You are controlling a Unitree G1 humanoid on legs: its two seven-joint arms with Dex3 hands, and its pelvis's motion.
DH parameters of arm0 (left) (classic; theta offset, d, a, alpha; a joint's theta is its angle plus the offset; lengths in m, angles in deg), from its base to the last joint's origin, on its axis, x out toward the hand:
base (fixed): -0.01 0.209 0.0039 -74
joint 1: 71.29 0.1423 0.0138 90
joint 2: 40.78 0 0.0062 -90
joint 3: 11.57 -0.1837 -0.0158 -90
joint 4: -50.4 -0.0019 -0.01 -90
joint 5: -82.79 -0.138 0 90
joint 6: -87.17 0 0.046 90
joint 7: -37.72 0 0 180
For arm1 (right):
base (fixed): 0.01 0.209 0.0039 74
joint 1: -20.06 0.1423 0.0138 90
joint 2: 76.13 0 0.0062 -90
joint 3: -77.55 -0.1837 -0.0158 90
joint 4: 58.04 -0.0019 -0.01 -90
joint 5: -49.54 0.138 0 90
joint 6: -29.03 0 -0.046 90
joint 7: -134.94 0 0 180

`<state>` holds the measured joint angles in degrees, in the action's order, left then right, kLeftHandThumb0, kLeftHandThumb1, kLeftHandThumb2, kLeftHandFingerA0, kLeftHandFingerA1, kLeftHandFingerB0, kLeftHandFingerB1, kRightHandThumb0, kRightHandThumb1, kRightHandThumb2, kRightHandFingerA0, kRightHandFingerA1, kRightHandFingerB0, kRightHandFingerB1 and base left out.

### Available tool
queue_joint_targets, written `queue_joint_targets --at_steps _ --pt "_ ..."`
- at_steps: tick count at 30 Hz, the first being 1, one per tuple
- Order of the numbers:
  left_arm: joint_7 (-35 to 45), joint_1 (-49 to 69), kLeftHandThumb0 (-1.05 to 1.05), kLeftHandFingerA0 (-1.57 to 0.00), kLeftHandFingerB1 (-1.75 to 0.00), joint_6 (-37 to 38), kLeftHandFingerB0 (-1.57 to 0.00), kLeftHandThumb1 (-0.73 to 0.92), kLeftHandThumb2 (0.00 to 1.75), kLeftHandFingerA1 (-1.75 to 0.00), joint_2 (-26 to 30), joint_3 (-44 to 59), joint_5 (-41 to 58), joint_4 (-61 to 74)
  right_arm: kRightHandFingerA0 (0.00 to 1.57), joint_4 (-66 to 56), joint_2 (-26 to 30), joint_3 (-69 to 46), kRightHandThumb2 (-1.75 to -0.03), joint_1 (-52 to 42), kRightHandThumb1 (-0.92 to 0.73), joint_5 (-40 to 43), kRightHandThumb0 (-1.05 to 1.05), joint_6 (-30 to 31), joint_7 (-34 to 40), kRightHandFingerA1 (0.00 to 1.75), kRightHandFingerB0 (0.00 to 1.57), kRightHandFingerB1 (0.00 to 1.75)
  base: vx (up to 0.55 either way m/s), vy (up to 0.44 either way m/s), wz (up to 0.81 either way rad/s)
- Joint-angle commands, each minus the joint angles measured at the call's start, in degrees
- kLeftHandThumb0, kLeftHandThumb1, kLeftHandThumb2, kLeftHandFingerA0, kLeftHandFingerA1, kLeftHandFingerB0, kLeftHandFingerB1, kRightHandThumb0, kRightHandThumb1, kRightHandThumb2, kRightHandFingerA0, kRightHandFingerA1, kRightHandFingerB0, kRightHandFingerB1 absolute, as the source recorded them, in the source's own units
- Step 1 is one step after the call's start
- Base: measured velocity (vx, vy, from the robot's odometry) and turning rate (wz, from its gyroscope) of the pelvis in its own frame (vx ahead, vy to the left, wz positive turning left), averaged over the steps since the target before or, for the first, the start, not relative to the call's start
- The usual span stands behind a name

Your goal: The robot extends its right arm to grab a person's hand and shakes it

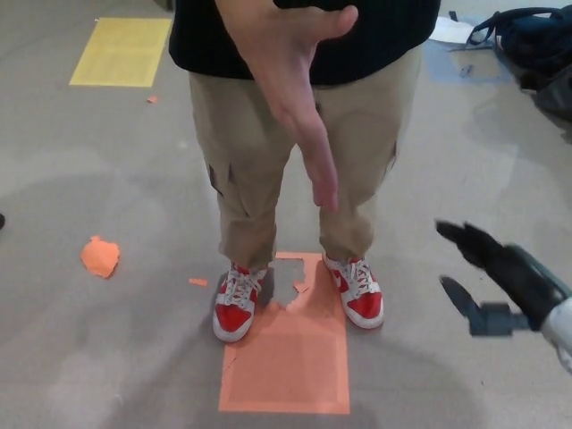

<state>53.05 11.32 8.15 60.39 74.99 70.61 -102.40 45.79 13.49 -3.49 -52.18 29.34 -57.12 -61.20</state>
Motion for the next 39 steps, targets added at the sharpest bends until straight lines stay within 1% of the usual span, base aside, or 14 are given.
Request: queue_joint_targets --at_steps 1,4,22,23,26,27,31,32,33,34,35,37,38,39 --pt "-0.3 -0.4 -0.53 -0.28 -0.31 4.3 -0.20 0.82 0.64 -0.36 1.8 1.1 0.9 -2.0 0.00 -36.0 -1.4 3.7 -1.10 10.3 -0.78 -14.4 -0.89 24.2 -8.6 0.24 0.00 0.13 0.00 0.000 0.00" --pt "0.2 -0.7 -0.29 -0.07 -0.49 3.6 -0.07 0.59 1.09 -0.50 1.8 1.2 1.2 -2.1 0.00 -34.1 -2.9 5.7 -1.11 15.5 -0.78 -15.5 -0.91 26.3 -9.0 0.24 0.00 0.13 0.00 0.000 0.00" --pt "0.4 -2.2 -0.51 -0.22 -0.31 3.6 -0.19 0.81 0.64 -0.34 1.7 1.7 1.1 -2.7 0.01 -24.5 -8.2 13.7 -1.16 26.4 -0.78 -18.0 -0.96 33.0 -8.5 0.25 0.00 0.12 0.00 0.000 0.00" --pt "0.4 -2.0 -0.28 -0.07 -0.49 3.6 -0.07 0.61 1.09 -0.50 1.7 1.9 1.2 -2.5 0.00 -24.5 -8.5 14.1 -1.15 26.5 -0.78 -18.1 -0.95 33.6 -8.6 0.24 0.00 0.12 0.00 0.000 0.00" --pt "0.3 -2.4 -0.28 -0.07 -0.49 3.8 -0.06 0.60 1.09 -0.50 1.4 1.9 1.1 -3.0 0.02 -25.3 -8.7 15.4 -0.93 26.8 -0.73 -18.9 -0.93 35.0 -9.6 0.26 0.00 0.03 0.00 0.000 0.00" --pt "0.5 -2.6 -0.52 -0.21 -0.31 3.9 -0.19 0.81 0.64 -0.34 1.3 2.0 1.1 -3.4 0.00 -25.4 -8.8 15.8 -0.96 27.0 -0.74 -19.1 -0.93 35.4 -9.6 0.25 0.00 0.05 0.00 0.000 0.00" --pt "-0.1 -1.9 -0.30 -0.07 -0.49 4.7 -0.06 0.58 1.08 -0.50 1.1 2.2 1.0 -3.4 0.03 -24.7 -9.2 18.0 -0.68 27.5 -0.92 -20.4 -0.92 38.2 -10.9 0.31 0.00 0.02 0.00 0.000 0.00" --pt "-0.1 -1.8 -0.30 -0.07 -0.49 4.8 -0.07 0.58 1.08 -0.50 1.2 2.2 0.9 -3.4 0.04 -24.3 -9.5 18.5 -1.14 27.5 -0.74 -20.5 -0.92 38.6 -10.8 0.31 0.00 0.15 0.00 0.000 0.00" --pt "-0.2 -1.6 -0.30 -0.07 -0.49 4.8 -0.07 0.58 1.08 -0.50 1.3 2.2 0.8 -3.4 0.04 -24.1 -9.7 18.8 -1.14 27.5 -0.74 -20.6 -0.92 39.1 -10.8 0.31 0.00 0.15 0.00 0.000 0.00" --pt "-0.4 -1.7 -0.30 -0.08 -0.49 4.8 -0.07 0.57 1.08 -0.50 1.3 2.0 0.5 -3.6 0.04 -23.7 -9.7 19.3 -0.72 27.8 -0.92 -21.0 -0.92 39.5 -11.1 0.31 0.00 0.03 0.00 0.000 0.00" --pt "-0.2 -1.8 -0.29 -0.08 -0.49 4.9 -0.07 0.58 1.08 -0.50 1.4 2.2 0.7 -3.6 0.01 -22.6 -10.0 20.2 -1.14 28.4 -0.75 -21.7 -0.94 40.5 -11.1 0.30 0.00 0.13 0.00 0.000 0.00" --pt "0.1 -1.6 -0.29 -0.07 -0.49 5.0 -0.07 0.58 1.09 -0.50 1.4 2.3 0.9 -3.5 0.01 -21.8 -10.4 21.0 -1.14 28.8 -0.75 -22.3 -0.95 41.6 -11.0 0.28 0.00 0.11 0.00 0.000 0.00" --pt "0.3 -1.7 -0.54 -0.22 -0.31 5.0 -0.19 0.82 0.64 -0.34 1.4 2.4 0.9 -3.5 0.00 -21.3 -10.5 21.3 -1.13 29.0 -0.74 -22.6 -0.95 42.0 -10.7 0.29 0.00 0.11 0.00 0.000 0.00" --pt "0.5 -1.8 -0.54 -0.22 -0.31 5.1 -0.19 0.82 0.64 -0.34 1.4 2.4 0.9 -3.5 0.00 -20.8 -10.7 21.5 -1.13 29.2 -0.74 -22.8 -0.95 42.2 -10.4 0.29 0.00 0.11 0.00 0.000 0.00"
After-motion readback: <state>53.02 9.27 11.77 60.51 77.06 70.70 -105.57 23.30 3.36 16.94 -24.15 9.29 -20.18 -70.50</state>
